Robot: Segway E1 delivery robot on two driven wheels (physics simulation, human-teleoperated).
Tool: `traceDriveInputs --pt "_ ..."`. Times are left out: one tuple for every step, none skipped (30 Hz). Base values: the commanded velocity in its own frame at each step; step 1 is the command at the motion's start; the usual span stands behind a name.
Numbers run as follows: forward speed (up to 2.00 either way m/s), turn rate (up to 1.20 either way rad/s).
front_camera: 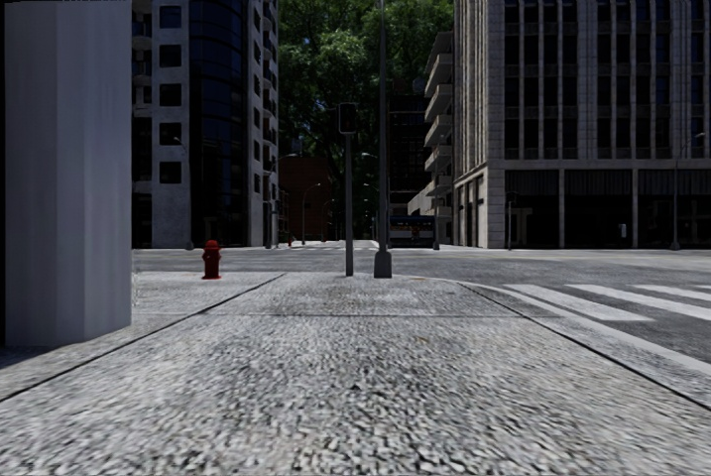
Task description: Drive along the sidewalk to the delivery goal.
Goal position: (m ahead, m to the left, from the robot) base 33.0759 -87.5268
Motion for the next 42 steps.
traceDriveInputs --pt "2.0 -0.02" --pt "2.0 -0.02" --pt "2.0 -0.02" --pt "2.0 -0.02" --pt "2.0 -0.05" --pt "2.0 -0.05" --pt "1.99 -0.11" --pt "1.86 -0.16" --pt "1.76 -0.17" --pt "1.76 -0.17" --pt "1.72 -0.18" --pt "1.71 -0.2" --pt "1.71 -0.23" --pt "1.71 -0.26" --pt "1.71 -0.26" --pt "1.71 -0.28" --pt "1.71 -0.28" --pt "1.71 -0.28" --pt "1.71 -0.28" --pt "1.71 -0.28" --pt "1.71 -0.29" --pt "1.71 -0.32" --pt "1.71 -0.34" --pt "1.71 -0.34" --pt "1.71 -0.35" --pt "1.71 -0.35" --pt "1.71 -0.36" --pt "1.71 -0.37" --pt "1.71 -0.37" --pt "1.71 -0.42" --pt "1.71 -0.45" --pt "1.71 -0.48" --pt "1.71 -0.48" --pt "1.71 -0.48" --pt "1.71 -0.48" --pt "1.7 -0.48" --pt "1.7 -0.48" --pt "1.65 -0.53" --pt "1.65 -0.53" --pt "1.65 -0.53" --pt "1.65 -0.53" --pt "1.65 -0.54"
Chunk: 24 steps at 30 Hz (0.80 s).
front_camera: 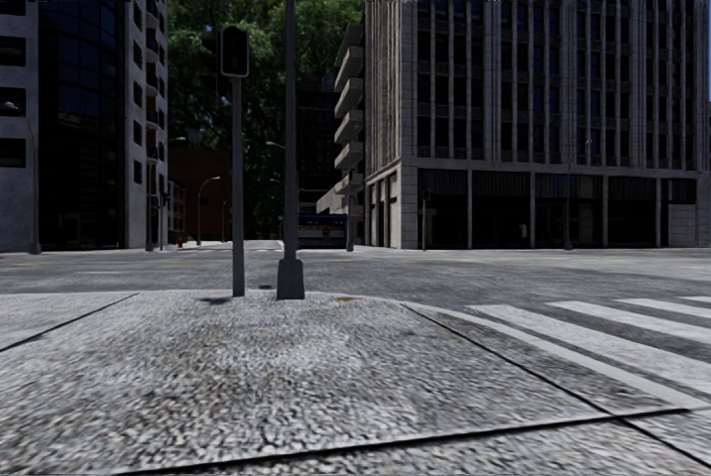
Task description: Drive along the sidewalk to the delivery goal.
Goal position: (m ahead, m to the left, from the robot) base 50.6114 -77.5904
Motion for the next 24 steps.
traceDriveInputs --pt "1.65 -0.54" --pt "1.64 -0.54" --pt "1.64 -0.54" --pt "1.64 -0.54" --pt "1.64 -0.55" --pt "1.64 -0.56" --pt "1.64 -0.58" --pt "1.64 -0.61" --pt "1.64 -0.61" --pt "1.63 -0.62" --pt "1.62 -0.62" --pt "1.62 -0.62" --pt "1.61 -0.63" --pt "1.61 -0.63" --pt "1.6 -0.63" --pt "1.59 -0.63" --pt "1.59 -0.63" --pt "1.59 -0.63" --pt "1.58 -0.63" --pt "1.58 -0.63" --pt "1.58 -0.63" --pt "1.58 -0.64" --pt "1.58 -0.64" --pt "1.58 -0.64"
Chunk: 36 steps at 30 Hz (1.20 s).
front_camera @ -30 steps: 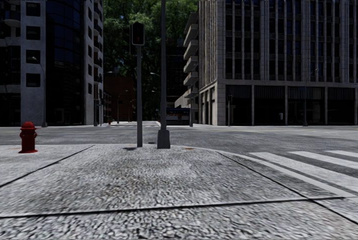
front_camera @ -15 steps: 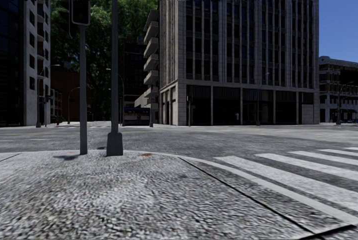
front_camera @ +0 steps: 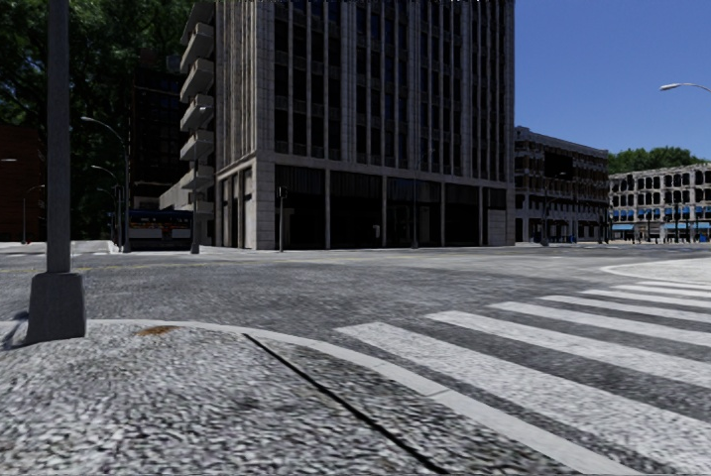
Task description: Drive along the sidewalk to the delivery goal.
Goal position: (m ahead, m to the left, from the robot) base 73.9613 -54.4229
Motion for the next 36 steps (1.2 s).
traceDriveInputs --pt "1.58 -0.64" --pt "1.58 -0.64" --pt "1.58 -0.64" --pt "1.58 -0.65" --pt "1.58 -0.65" --pt "1.58 -0.65" --pt "1.58 -0.66" --pt "1.58 -0.67" --pt "1.57 -0.67" --pt "1.57 -0.67" --pt "1.57 -0.67" --pt "1.57 -0.67" --pt "1.57 -0.67" --pt "1.57 -0.67" --pt "1.57 -0.67" --pt "1.57 -0.68" --pt "1.57 -0.68" --pt "1.57 -0.68" --pt "1.57 -0.68" --pt "1.57 -0.68" --pt "1.57 -0.68" --pt "1.57 -0.68" --pt "1.57 -0.68" --pt "1.57 -0.68" --pt "1.57 -0.68" --pt "1.57 -0.68" --pt "1.57 -0.68" --pt "1.57 -0.68" --pt "1.57 -0.68" --pt "1.6 -0.68" --pt "1.64 -0.68" --pt "1.64 -0.68" --pt "1.65 -0.68" --pt "1.66 -0.68" --pt "1.67 -0.68" --pt "1.67 -0.68"
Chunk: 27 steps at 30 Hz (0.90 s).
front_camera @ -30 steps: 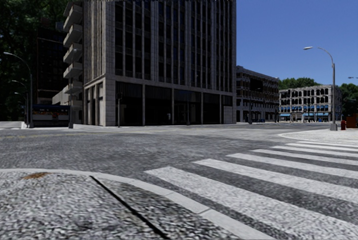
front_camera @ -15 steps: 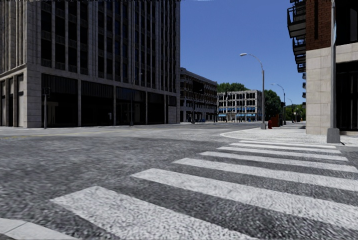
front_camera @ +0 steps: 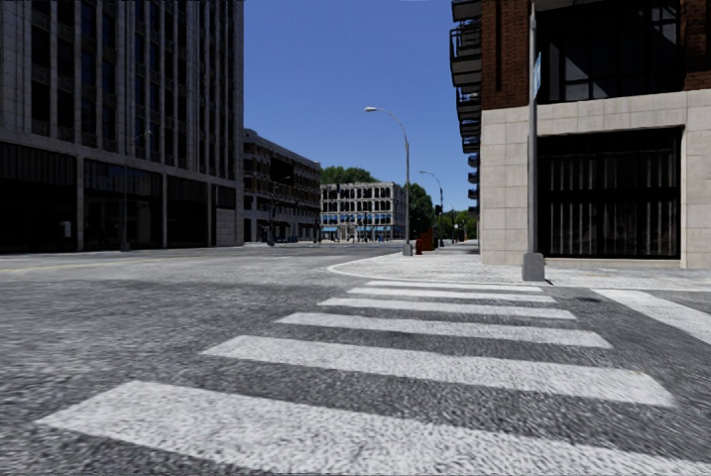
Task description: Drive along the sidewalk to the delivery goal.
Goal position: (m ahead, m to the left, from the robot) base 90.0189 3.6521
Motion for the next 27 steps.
traceDriveInputs --pt "1.7 -0.68" --pt "1.7 -0.68" --pt "1.7 -0.68" --pt "1.71 -0.68" --pt "1.71 -0.68" --pt "1.71 -0.68" --pt "1.71 -0.68" --pt "1.71 -0.68" --pt "1.74 -0.68" --pt "2.0 -0.68" --pt "2.0 -0.68" --pt "2.0 -0.64" --pt "2.0 -0.52" --pt "2.0 -0.4" --pt "2.0 -0.31" --pt "2.0 -0.31" --pt "2.0 -0.28" --pt "2.0 -0.27" --pt "2.0 -0.26" --pt "2.0 -0.2" --pt "2.0 -0.2" --pt "2.0 -0.06" --pt "2.0 0.0" --pt "2.0 0.0" --pt "2.0 0.0" --pt "2.0 0.0" --pt "2.0 0.0"
